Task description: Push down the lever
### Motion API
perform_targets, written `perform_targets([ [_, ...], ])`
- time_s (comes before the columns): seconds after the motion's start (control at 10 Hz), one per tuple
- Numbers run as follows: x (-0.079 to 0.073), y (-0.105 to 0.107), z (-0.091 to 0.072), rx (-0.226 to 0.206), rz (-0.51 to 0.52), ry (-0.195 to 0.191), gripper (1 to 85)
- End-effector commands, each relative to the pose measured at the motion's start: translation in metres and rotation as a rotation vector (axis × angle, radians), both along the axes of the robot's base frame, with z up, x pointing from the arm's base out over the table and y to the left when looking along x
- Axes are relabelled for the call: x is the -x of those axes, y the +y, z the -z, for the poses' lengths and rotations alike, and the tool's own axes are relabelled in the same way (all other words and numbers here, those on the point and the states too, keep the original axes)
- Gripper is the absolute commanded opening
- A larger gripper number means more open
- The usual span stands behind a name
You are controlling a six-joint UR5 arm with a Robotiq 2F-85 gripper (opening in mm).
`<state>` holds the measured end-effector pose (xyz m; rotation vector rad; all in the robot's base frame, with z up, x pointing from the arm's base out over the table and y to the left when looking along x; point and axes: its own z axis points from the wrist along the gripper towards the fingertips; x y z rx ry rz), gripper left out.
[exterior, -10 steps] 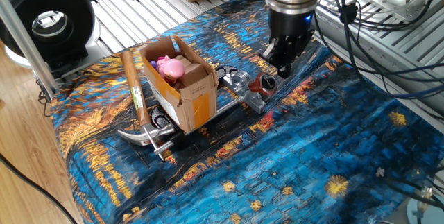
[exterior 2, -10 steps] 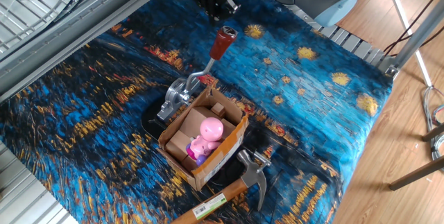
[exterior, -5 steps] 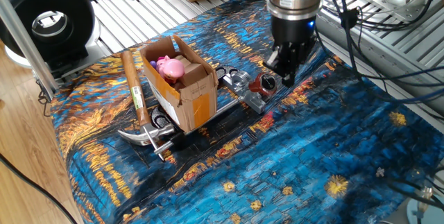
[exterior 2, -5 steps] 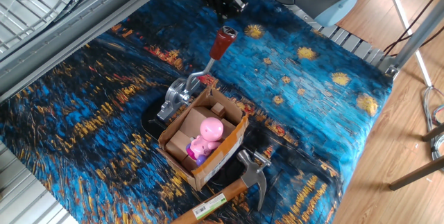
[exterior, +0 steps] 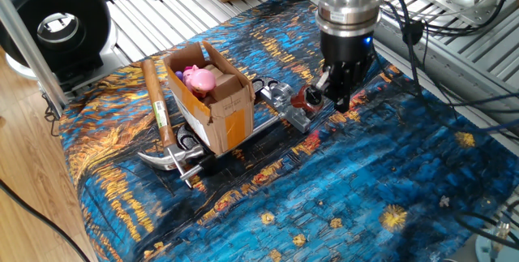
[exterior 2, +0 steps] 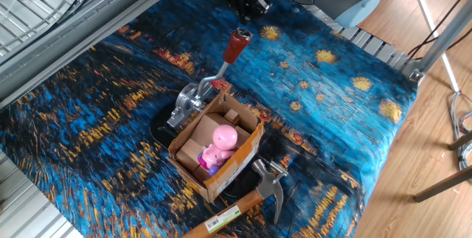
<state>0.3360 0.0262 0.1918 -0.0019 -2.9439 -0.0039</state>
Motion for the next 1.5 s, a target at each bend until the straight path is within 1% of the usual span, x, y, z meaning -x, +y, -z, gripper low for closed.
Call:
perform_targets([
  [0.0,0.007,0.017,0.006,-0.027,0.011,-0.004,1.7],
  [0.2,0.001,0.025,0.014,-0.027,0.032,-0.051,1.7],
  [0.3,-0.010,0.027,0.017,-0.031,0.029,-0.094,1.7],
  [0.4,-0.019,0.035,0.016,-0.056,0.031,-0.126,1.7],
  [0.5,-0.024,0.038,0.015,-0.054,0.033,-0.144,1.7],
  [0.6,-0.036,0.040,0.014,-0.052,0.032,-0.189,1.7],
  [0.8,-0.047,0.041,0.013,-0.041,0.029,-0.240,1.7],
  [0.9,-0.050,0.036,0.014,-0.029,0.026,-0.255,1.7],
  [1.0,-0.056,0.032,0.015,-0.031,0.018,-0.285,1.7],
  [1.1,-0.059,0.029,0.015,-0.033,0.010,-0.302,1.7],
  [1.2,-0.060,0.024,0.014,-0.015,0.008,-0.305,1.7],
  [1.4,-0.061,0.023,0.011,-0.009,0.010,-0.312,1.7],
])
